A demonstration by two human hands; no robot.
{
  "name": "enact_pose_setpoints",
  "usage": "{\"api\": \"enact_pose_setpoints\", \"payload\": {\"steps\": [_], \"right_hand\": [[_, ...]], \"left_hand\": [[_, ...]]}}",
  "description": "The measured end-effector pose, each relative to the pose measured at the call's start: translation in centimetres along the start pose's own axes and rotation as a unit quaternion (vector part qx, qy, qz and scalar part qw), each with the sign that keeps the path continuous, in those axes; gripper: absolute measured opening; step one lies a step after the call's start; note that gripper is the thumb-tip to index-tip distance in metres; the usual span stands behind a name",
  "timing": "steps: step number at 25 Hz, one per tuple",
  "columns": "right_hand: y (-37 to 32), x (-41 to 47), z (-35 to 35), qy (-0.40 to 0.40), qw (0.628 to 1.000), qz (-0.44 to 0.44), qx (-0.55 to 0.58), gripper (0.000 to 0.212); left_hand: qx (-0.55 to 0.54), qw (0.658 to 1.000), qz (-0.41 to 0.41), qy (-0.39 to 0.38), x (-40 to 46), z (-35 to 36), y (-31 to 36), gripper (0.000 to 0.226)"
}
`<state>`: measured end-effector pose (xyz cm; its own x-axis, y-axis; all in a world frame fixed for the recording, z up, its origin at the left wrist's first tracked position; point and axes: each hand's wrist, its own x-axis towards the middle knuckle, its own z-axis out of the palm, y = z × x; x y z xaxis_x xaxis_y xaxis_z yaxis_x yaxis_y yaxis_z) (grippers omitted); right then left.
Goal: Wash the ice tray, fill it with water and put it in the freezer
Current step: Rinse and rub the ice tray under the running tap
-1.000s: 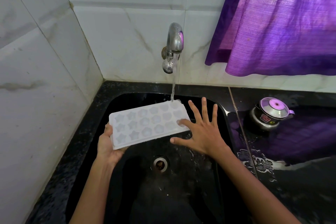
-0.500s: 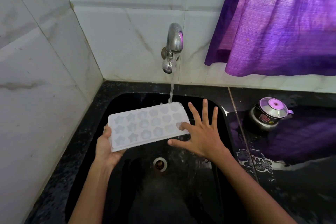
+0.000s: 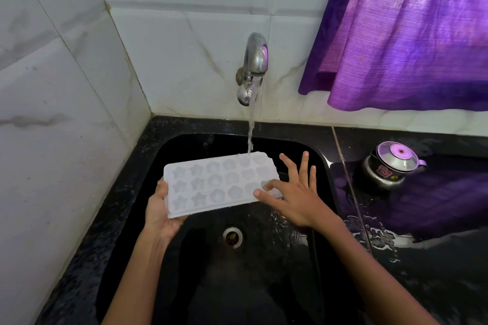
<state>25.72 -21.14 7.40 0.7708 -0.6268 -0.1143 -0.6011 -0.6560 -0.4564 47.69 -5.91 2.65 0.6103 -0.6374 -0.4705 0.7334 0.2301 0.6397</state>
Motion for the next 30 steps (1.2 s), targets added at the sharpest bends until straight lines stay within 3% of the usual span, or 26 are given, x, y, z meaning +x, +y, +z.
{"api": "enact_pose_setpoints", "payload": {"steps": [3,6,12,16,21,25,30], "right_hand": [[0.5,0.7,-0.7,0.026,0.997,0.011,0.078,0.042],[0.5,2.2,-1.2,0.045,0.997,-0.016,0.053,0.030],[-1.1,5.3,-0.7,-0.006,0.994,-0.049,-0.096,0.036],[-1.2,5.6,-0.3,0.034,0.981,-0.044,-0.183,0.044],[-1.2,5.4,-0.4,-0.009,0.990,-0.042,-0.132,0.040],[-0.9,5.2,-0.7,0.025,0.979,-0.038,-0.199,0.043],[-1.6,4.9,-0.9,-0.008,0.989,-0.040,-0.141,0.045]], "left_hand": [[0.005,1.000,-0.010,-0.001,-0.1,0.0,-0.3,0.035],[0.002,1.000,-0.015,-0.005,-0.1,0.1,-0.5,0.035],[-0.004,1.000,-0.024,-0.008,-0.4,0.3,-0.6,0.037],[0.004,1.000,-0.017,-0.007,-0.6,0.3,-0.6,0.038],[0.004,1.000,-0.023,-0.008,-1.0,0.5,-0.8,0.039],[-0.011,1.000,-0.018,0.000,-0.9,0.6,-0.7,0.036],[-0.003,1.000,-0.016,0.012,-1.0,0.7,-0.6,0.033]]}}
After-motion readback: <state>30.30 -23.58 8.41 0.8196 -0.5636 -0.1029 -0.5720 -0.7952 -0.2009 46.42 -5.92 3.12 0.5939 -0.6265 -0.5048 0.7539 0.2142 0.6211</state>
